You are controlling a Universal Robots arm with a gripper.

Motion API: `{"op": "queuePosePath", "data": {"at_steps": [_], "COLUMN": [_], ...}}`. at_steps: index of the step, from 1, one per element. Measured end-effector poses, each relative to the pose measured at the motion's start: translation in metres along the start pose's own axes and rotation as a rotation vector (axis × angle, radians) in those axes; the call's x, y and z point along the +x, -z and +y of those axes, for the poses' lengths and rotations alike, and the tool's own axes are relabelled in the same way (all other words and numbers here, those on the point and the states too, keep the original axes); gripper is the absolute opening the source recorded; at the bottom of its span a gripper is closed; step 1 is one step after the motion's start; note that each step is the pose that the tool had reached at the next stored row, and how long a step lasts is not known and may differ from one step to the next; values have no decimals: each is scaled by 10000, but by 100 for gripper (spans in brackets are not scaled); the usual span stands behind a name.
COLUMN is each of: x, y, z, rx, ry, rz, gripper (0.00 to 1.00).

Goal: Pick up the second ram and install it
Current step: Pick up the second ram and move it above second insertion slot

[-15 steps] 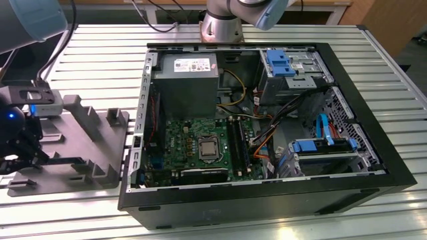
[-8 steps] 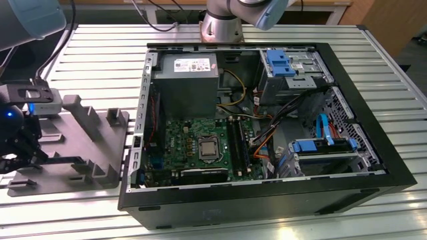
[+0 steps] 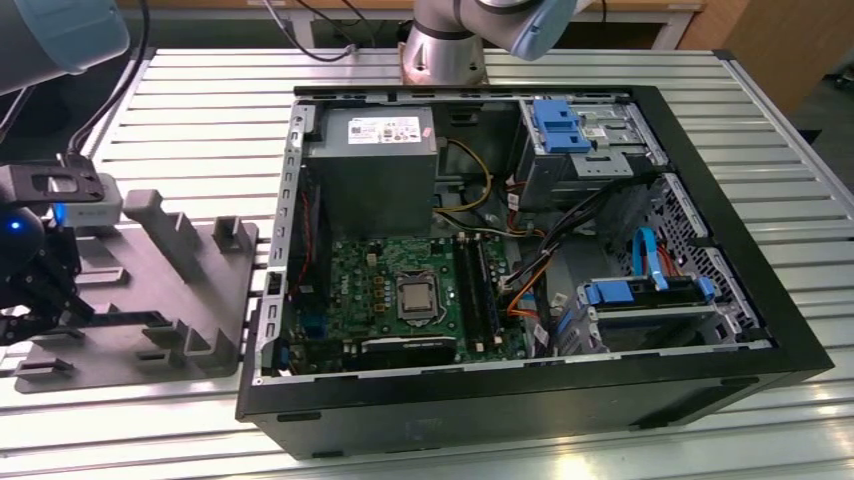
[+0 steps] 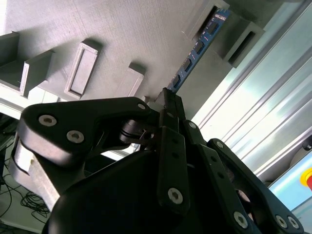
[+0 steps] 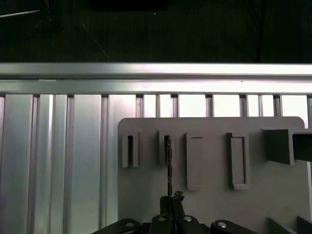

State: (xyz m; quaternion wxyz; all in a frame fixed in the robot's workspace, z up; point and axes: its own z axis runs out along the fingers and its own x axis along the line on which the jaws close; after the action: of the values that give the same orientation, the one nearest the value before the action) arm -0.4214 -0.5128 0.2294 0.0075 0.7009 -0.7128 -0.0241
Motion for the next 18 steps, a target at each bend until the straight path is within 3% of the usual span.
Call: {"op": "queuePosePath", "data": {"at_steps": [18], "x": [-2], "y": [79], "z": [9], "rx": [10], "ry": [0], "rz": [-1], "gripper": [12]}}
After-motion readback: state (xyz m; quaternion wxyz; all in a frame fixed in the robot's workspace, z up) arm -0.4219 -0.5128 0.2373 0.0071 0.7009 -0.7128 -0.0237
